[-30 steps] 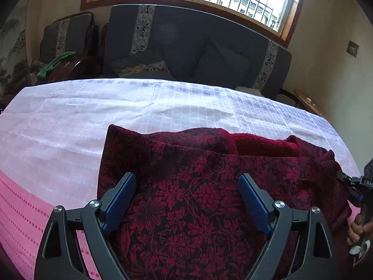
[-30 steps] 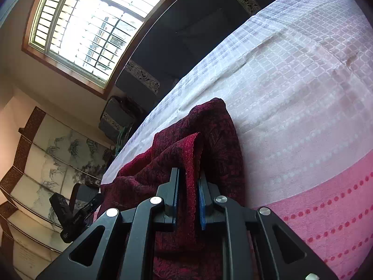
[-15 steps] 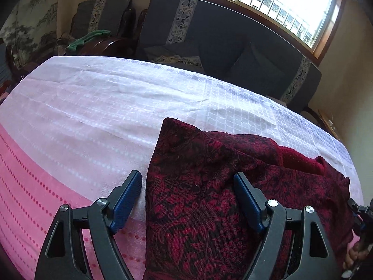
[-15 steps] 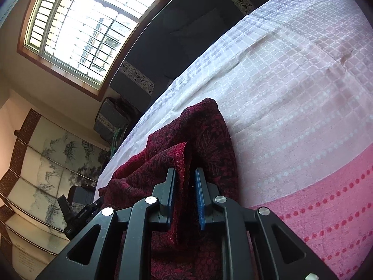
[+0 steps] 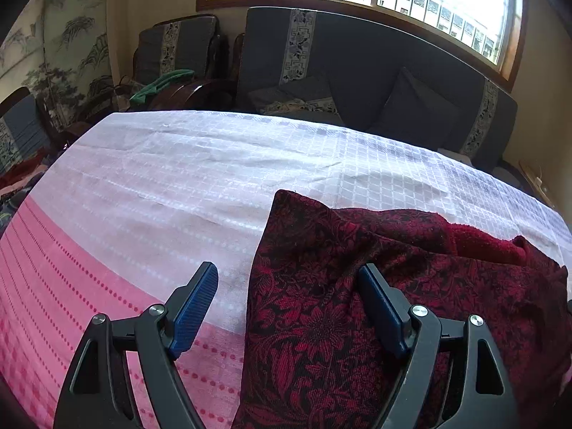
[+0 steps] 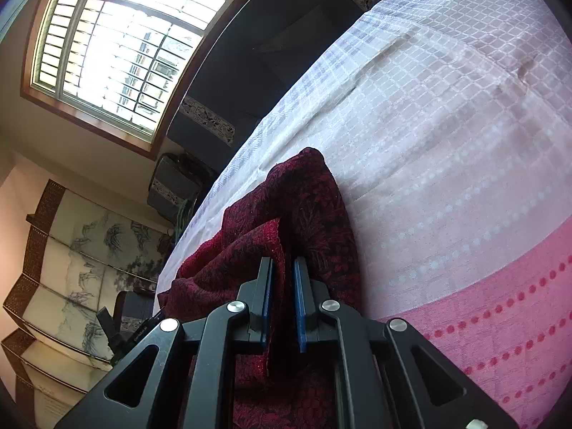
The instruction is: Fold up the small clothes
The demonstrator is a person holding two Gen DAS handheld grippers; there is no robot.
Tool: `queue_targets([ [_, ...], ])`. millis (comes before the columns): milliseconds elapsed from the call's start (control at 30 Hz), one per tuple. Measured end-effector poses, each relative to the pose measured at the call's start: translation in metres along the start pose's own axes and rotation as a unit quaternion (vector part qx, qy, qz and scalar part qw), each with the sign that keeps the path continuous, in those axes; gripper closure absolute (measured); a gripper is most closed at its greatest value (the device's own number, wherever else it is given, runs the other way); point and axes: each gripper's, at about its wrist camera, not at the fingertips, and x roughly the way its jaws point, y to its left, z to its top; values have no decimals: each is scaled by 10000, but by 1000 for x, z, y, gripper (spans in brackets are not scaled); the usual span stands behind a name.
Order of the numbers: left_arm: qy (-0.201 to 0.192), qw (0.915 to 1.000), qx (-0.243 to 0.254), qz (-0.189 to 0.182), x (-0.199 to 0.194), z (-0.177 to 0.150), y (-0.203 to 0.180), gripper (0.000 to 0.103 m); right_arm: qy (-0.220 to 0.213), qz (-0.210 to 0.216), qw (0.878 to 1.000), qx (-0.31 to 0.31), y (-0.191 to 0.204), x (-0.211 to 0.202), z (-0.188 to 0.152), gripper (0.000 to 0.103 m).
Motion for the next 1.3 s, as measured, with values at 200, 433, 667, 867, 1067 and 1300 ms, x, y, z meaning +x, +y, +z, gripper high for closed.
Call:
queue_targets([
  [200,-105,9948,-45,-1011,-91,-33,19,22,-343,135,9988,-327,11,-82,-28,85],
  [433,531,9839,461,-1645,-180,-133,47,22,425,627,9926,-952,3,-169,-138,47],
  [667,688,9783,245,-1940,-236,-205,90,22,482,145,9928,-1084,-34,-231,-203,44],
  [867,592,9794,78,-1928,-267,-241,111,22,620,-36,9895,-1302,-35,-239,-232,44],
  [1067,882,9658,-480,-2391,-270,-267,127,22,618,-15,9885,-1383,-25,-240,-251,44],
  [1300,1066,9472,-499,-2984,-277,-281,125,22,680,216,9882,-1352,-17,-236,-266,44],
])
